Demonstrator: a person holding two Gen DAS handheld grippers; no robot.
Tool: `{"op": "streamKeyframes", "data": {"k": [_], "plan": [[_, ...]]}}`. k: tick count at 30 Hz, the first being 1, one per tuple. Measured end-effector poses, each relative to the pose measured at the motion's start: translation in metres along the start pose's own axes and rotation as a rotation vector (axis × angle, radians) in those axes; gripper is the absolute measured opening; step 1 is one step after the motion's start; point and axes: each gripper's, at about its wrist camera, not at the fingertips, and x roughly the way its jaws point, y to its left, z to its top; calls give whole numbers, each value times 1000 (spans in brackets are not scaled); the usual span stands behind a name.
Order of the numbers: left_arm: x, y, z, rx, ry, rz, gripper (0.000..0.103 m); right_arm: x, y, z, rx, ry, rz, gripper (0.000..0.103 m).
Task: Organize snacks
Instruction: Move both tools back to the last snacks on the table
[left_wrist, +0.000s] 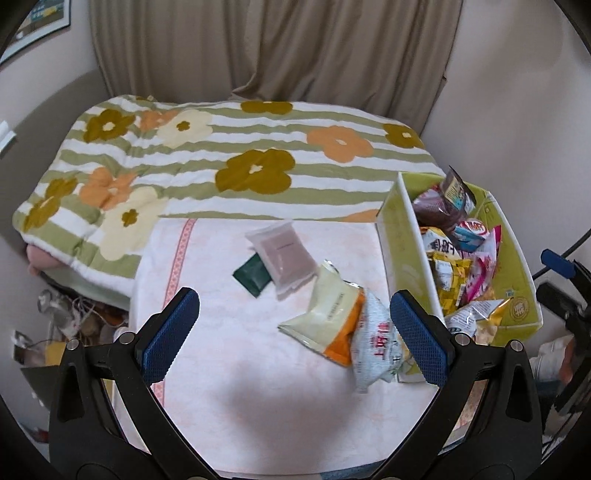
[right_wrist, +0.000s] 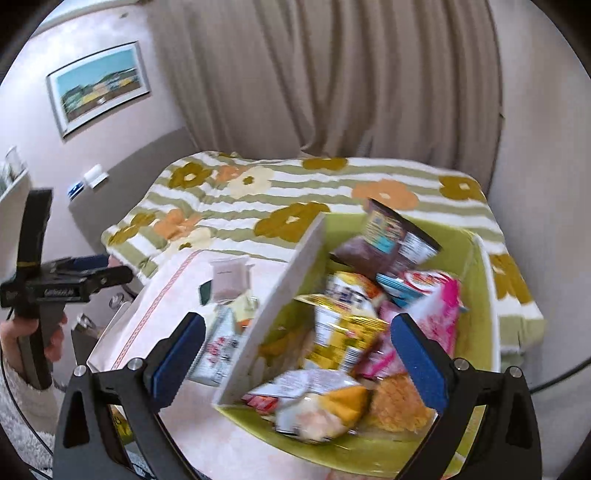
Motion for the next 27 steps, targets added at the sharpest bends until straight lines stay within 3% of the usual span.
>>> {"op": "streamKeyframes", "data": {"k": [6, 14, 21, 27], "plan": [[8, 25, 11, 42, 1, -35, 102, 28, 43, 4, -15, 23, 21, 100], [42, 50, 31, 179, 77, -142, 102, 73, 96, 0, 79, 77, -50, 100], [74, 64, 40, 332, 114, -233, 102, 107, 129, -9, 125, 96, -210, 95], [122, 54, 42, 525, 166, -298, 102, 132, 142, -30, 172, 134, -357, 90]]}}
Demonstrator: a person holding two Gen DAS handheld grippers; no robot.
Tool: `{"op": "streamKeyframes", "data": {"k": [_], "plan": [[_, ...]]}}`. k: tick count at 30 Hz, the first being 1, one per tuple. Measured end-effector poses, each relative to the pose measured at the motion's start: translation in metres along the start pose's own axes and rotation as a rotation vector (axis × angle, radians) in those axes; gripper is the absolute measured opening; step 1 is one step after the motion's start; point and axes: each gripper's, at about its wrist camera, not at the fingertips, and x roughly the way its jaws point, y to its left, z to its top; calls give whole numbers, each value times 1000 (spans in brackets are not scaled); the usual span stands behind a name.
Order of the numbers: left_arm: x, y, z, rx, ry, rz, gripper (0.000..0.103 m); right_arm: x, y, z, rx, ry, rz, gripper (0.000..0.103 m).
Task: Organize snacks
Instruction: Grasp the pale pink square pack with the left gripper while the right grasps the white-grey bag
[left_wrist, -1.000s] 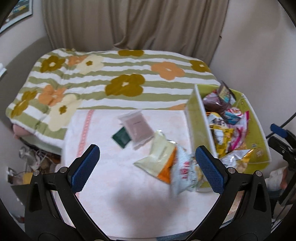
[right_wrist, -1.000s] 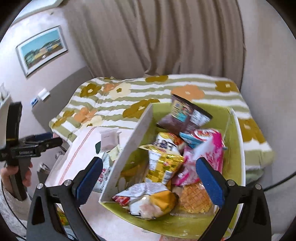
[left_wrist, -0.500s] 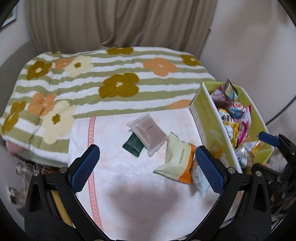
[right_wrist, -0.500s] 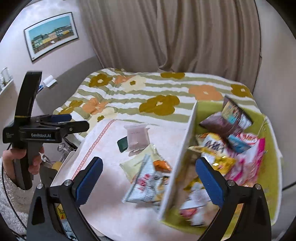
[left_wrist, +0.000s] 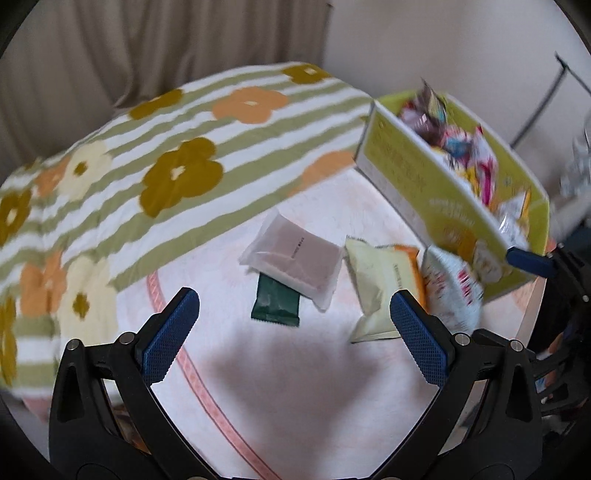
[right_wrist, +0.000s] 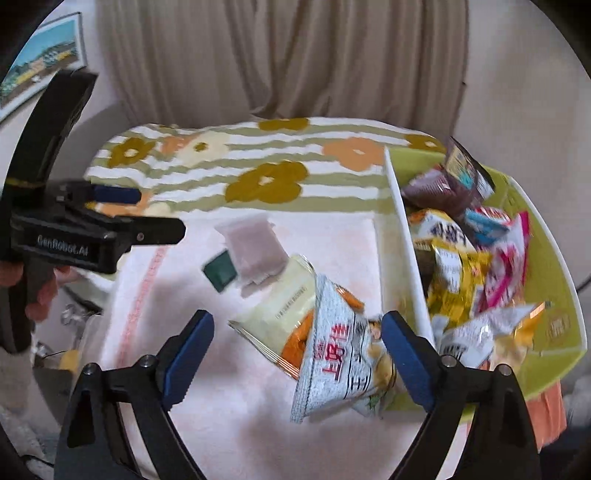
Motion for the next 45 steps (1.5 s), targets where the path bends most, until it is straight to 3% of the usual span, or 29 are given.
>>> {"op": "streamKeyframes", "data": {"k": [5, 8, 18, 28, 30, 35, 37, 39, 45], "plan": [[57, -8, 9, 148, 97, -4, 102, 18, 4, -16, 6, 40, -88, 90], [85, -14, 11, 220, 133, 19, 102, 27, 10, -24, -32, 56, -147, 85], [143, -24, 23, 318, 194, 69, 103, 52, 12, -34, -48, 74, -249, 83], [165, -31, 27, 374, 222, 78, 102, 63, 16, -40, -88, 81, -320, 83], [164, -30, 28, 377, 211, 72, 99, 66, 17, -40, -101, 85, -337, 83], [157, -29, 30, 383, 174, 45, 77, 72, 22, -42, -131, 96, -365, 83], [155, -27, 31, 368, 173, 35, 76, 75, 23, -42, -135, 102, -372, 83], [153, -26, 31, 358, 174, 27, 75, 78, 22, -41, -145, 111, -387, 75], [141, -18, 24, 328, 164, 44, 74, 83, 24, -41, -178, 129, -421, 73]]}}
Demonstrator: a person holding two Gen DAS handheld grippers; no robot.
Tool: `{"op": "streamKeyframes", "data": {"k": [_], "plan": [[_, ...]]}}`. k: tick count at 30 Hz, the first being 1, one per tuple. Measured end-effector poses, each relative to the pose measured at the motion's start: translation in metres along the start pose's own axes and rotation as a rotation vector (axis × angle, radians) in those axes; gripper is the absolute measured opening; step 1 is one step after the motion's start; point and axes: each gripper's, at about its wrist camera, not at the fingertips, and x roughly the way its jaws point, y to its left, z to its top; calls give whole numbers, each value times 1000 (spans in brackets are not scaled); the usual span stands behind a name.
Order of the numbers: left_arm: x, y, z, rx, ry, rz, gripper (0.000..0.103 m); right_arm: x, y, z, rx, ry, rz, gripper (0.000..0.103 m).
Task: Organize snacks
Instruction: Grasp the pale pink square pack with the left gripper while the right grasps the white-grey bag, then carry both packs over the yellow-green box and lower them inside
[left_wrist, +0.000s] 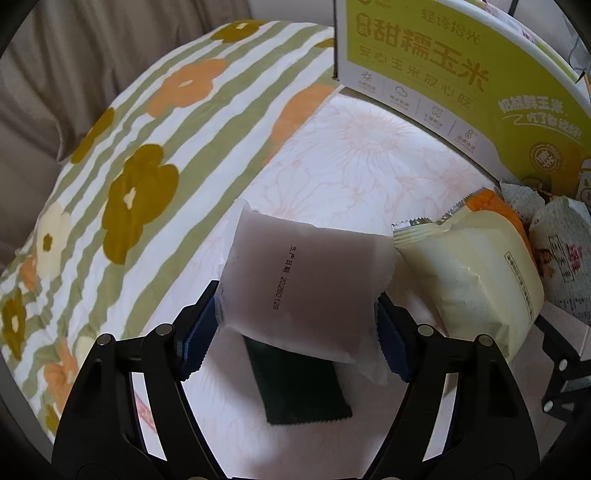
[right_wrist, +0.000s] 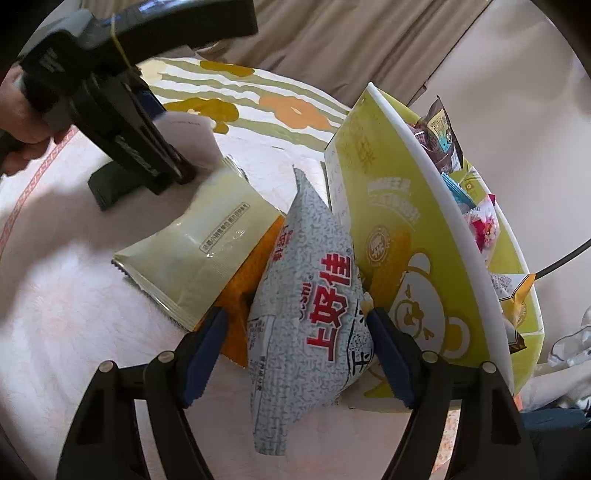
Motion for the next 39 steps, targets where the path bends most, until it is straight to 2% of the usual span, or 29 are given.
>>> {"op": "streamKeyframes", "data": {"k": [4, 8, 12, 21, 28, 35, 39], "plan": [[-10, 7, -10, -46, -2, 0, 74, -1, -2, -1, -9, 7, -2, 65], [-22, 12, -21, -87, -12, 11, 74, -2, -7, -4, -18, 15, 7, 48], [-30, 17, -30, -127, -15, 23, 74, -9, -14, -4, 5, 0, 37, 44], [-63, 30, -41, -195, -65, 45, 74, -44, -24, 1, 10, -95, 82, 43], [-109, 31, -33, -225, -134, 71, 74, -82, -41, 20, 33, -196, 130, 43], [-154, 17, -11, -290, -182, 105, 74, -117, -90, 37, 76, -314, 183, 43], [-174, -7, 5, -325, -210, 147, 74, -125, -128, 35, 67, -379, 202, 43]]}}
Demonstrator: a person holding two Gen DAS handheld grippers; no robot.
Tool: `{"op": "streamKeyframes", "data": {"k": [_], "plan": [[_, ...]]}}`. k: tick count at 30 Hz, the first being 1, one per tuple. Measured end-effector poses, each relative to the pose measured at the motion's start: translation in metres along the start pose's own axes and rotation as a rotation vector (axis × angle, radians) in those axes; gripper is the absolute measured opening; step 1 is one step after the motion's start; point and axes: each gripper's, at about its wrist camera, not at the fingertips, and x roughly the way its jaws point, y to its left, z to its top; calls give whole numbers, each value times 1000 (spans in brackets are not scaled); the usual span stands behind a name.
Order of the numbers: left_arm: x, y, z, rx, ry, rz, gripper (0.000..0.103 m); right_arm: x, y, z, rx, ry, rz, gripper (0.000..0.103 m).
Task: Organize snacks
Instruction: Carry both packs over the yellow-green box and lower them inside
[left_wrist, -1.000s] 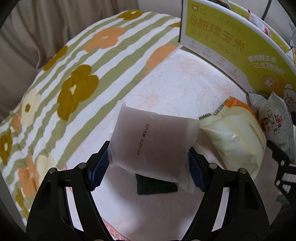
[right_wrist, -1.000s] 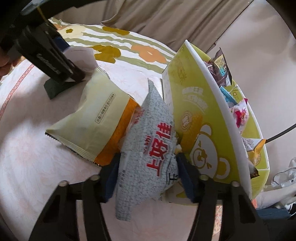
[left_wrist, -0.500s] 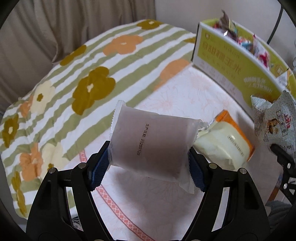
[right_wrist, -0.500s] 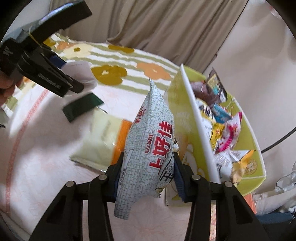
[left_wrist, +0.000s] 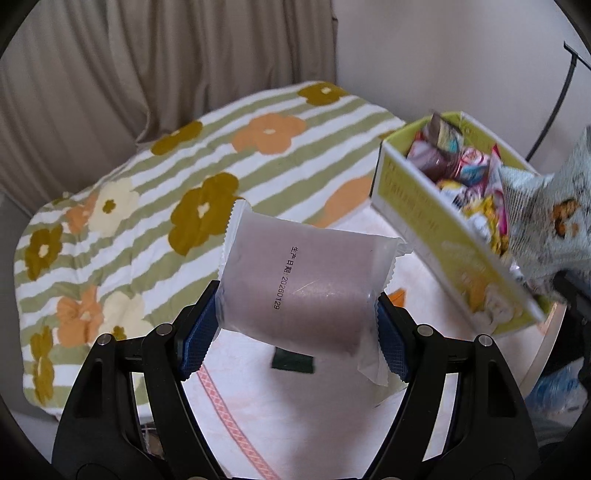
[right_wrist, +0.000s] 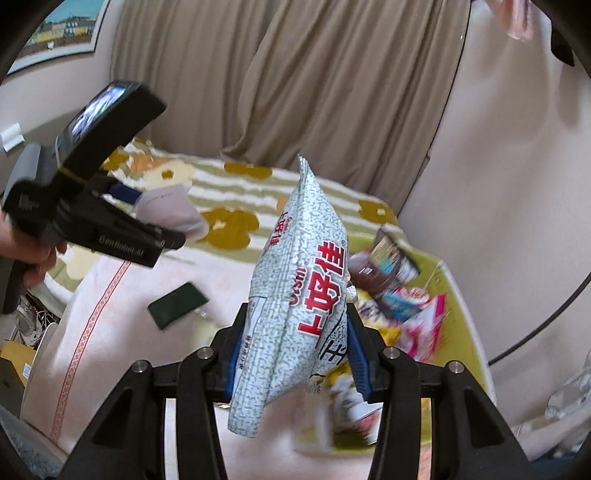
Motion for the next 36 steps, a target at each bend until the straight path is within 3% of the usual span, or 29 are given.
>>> {"op": "streamKeyframes", "data": {"k": [8, 15, 21, 28, 32, 34, 36], "plan": [[-16, -85, 27, -102, -32, 14, 74, -12, -102, -13, -47, -48, 47, 43], [-13, -170, 45, -149, -42, 4, 74, -10, -173, -32, -57, -27, 47, 43], [-6, -223, 53, -140, -13, -9, 74, -5, -203, -51, -14, 16, 67, 43], [19, -250, 52, -109, 47, -24, 74, 5, -220, -66, 55, 59, 116, 43], [31, -250, 51, -118, 45, -1, 80, 12, -223, -71, 59, 76, 131, 43], [31, -248, 53, -119, 36, 17, 99, 14, -224, -72, 60, 84, 137, 43], [26, -245, 53, -113, 20, 33, 102, 16, -228, -73, 61, 91, 148, 43]]}}
